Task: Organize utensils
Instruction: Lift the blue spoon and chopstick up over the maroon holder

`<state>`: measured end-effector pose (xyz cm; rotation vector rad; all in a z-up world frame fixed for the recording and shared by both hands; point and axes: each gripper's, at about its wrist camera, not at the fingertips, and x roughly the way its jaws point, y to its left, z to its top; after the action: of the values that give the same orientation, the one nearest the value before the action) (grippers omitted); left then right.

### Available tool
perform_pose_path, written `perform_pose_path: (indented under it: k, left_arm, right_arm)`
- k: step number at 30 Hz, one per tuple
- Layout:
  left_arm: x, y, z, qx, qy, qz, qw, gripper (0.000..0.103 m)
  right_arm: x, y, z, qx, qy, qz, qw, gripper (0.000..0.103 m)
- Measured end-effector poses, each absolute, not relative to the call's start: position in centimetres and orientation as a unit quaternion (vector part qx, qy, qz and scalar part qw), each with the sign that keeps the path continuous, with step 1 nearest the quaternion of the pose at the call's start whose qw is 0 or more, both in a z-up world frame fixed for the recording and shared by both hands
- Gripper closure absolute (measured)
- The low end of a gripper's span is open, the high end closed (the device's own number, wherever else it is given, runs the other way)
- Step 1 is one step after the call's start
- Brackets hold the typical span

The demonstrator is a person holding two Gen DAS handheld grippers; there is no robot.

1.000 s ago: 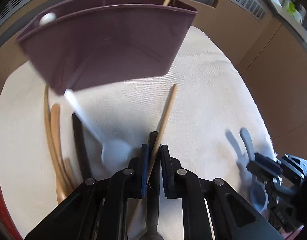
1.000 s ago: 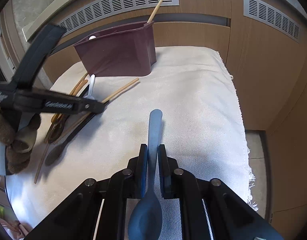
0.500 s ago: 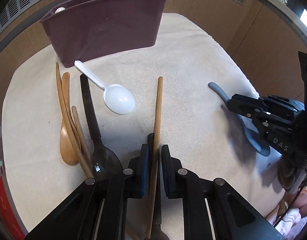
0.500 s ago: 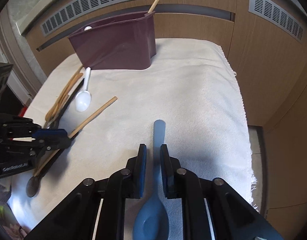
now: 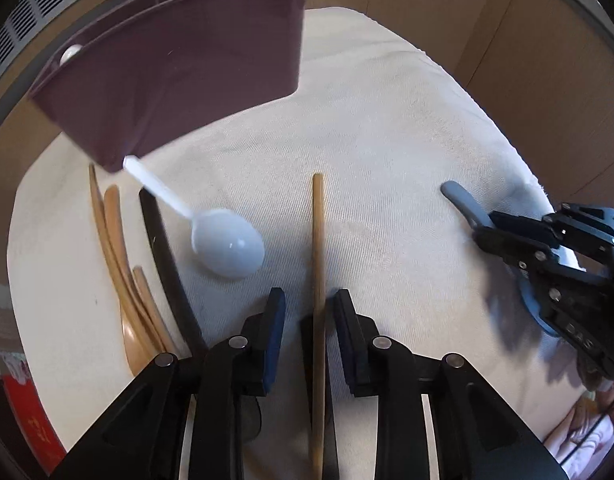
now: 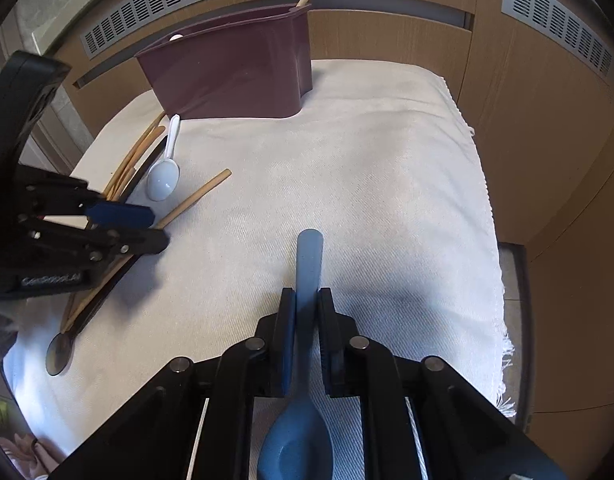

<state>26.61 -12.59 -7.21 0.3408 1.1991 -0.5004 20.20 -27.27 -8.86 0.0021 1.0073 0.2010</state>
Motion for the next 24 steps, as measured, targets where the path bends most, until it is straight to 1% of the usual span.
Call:
perform_pose_path:
  k: [4,5,8,10,14,16,19,21,24]
  left_arm:
    - [27.8,-13.4,-7.4,0.145,0.57,-0.236,0.774,0.078]
    - [27.9,-13.5,-7.4,0.149,0.57,-0.233,0.774,0.082]
    - [27.5,-13.2,-7.2,0.143,0.561,-0.224,0.784,0.097]
    - [26.8,-11.9,-6.5,0.099,0.54,-0.213,0.808,0.097]
    - [24.0,-7.7,-3.3,-0.005,0.467,-0.204,0.86,0.097]
    - [21.8,-5.3,-1.3,-0.056,0.417,-0.189,0.887,0.097]
    - [18.5,-2.7,1.4,-0.089,0.344,-0.171,0.919,0.097]
    - [16.8,-1.5,2.8,-0.094,0.314,-0.164,0.93,0.097]
    - [15.5,-0.3,3.8,-0.106,0.3,-0.166,0.933,0.097]
  right_arm:
    - [20.0,-27.6,-8.9,0.011,0.479,0.095,0.873,0.093]
    - [20.1,-27.6,-8.9,0.014,0.479,0.093,0.873,0.093]
    - [19.9,-27.6,-8.5,0.025,0.475,0.09,0.875,0.093]
    - [19.4,-27.7,-7.8,0.033,0.464,0.092,0.88,0.093]
    - [18.2,-27.5,-5.9,0.033,0.436,0.096,0.894,0.093]
    - [17.6,-27.1,-4.8,0.032,0.422,0.098,0.901,0.093]
    - [16.6,-26.4,-3.3,0.029,0.397,0.1,0.912,0.093]
    - [15.8,-25.9,-2.3,0.025,0.381,0.103,0.919,0.093]
    - [15.0,-25.2,-1.4,0.022,0.37,0.108,0.922,0.093]
